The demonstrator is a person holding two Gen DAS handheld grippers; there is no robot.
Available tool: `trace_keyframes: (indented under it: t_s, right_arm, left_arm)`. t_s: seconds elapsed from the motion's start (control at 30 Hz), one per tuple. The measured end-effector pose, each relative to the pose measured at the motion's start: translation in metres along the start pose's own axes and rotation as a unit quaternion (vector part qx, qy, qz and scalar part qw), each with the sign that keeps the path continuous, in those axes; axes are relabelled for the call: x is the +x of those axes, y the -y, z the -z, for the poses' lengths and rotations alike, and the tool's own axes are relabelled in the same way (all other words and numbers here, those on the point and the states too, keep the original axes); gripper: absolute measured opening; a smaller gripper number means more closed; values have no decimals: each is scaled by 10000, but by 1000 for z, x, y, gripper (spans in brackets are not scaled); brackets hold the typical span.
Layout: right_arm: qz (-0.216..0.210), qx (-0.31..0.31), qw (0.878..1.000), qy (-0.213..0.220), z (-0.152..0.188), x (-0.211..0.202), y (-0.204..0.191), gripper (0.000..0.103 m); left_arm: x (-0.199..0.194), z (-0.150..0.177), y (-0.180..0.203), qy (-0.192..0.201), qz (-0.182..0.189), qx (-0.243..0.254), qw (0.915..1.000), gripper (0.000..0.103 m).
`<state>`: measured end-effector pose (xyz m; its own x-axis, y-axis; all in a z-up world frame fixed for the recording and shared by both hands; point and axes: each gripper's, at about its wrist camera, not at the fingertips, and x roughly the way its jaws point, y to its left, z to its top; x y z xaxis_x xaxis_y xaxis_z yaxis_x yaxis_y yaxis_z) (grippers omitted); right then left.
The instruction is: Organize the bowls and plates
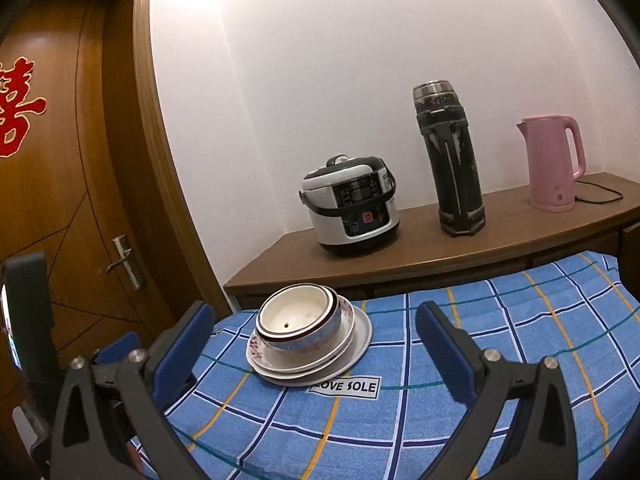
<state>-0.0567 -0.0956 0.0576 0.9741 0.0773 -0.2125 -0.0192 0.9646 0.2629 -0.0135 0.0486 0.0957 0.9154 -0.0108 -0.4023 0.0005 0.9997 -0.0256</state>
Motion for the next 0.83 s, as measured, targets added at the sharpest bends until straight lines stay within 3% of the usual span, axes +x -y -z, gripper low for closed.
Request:
trace_keyframes:
  t_s: [0.83]
  right_arm:
    - [38,135,9998,-120,2,7,14,103]
  left_arm:
    - [9,-1,9,-75,-138,71,9999,81]
